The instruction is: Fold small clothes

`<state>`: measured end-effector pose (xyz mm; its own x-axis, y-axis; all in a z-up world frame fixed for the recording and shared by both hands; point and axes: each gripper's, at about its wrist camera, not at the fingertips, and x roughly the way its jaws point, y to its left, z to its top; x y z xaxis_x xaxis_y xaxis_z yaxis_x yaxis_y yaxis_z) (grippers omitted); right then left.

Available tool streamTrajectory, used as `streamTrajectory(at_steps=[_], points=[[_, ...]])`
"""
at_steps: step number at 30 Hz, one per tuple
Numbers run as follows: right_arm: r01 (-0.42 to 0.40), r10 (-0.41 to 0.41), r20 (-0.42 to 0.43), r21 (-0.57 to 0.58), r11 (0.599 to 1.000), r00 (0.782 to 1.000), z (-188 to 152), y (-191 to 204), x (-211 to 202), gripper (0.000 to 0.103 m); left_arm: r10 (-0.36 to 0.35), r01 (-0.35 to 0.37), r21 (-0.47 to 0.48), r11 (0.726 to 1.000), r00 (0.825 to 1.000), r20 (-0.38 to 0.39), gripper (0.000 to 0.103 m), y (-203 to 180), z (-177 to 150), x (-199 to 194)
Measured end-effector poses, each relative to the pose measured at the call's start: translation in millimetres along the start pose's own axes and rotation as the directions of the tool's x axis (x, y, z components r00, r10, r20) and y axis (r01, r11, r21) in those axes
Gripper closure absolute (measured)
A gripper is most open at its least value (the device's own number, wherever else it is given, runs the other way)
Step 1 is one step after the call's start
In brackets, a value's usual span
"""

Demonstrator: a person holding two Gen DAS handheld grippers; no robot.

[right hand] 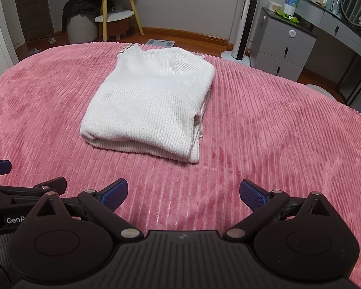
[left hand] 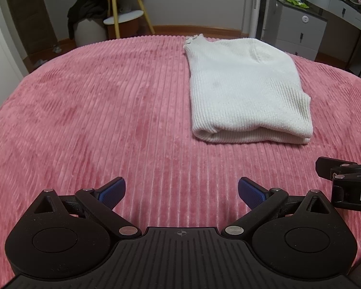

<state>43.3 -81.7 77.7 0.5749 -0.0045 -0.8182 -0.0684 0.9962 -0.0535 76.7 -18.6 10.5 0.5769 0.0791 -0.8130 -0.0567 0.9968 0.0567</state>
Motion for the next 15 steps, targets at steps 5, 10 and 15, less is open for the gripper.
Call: streamTrajectory(at_steps=[5, 10, 15], points=[[-0.001, 0.001, 0.004, -0.001, 1.000, 1.000, -0.5, -0.1, -1.2, 0.004, -0.003, 0.003, -0.002, 1.000, 1.000, 0.003, 0.001, 0.1, -0.1, -1.5], [-0.002, 0.002, 0.006, 0.001, 1.000, 1.000, -0.3, -0.9, -2.3, 0.004, -0.004, 0.004, -0.002, 1.000, 1.000, 0.004, 0.001, -0.1, -0.3, -2.0], [-0.003, 0.003, 0.006, 0.000, 1.000, 1.000, -0.2, -1.1, -2.6, 0.004, -0.006, 0.006, -0.002, 1.000, 1.000, 0.006, 0.001, -0.1, -0.2, -1.9]])
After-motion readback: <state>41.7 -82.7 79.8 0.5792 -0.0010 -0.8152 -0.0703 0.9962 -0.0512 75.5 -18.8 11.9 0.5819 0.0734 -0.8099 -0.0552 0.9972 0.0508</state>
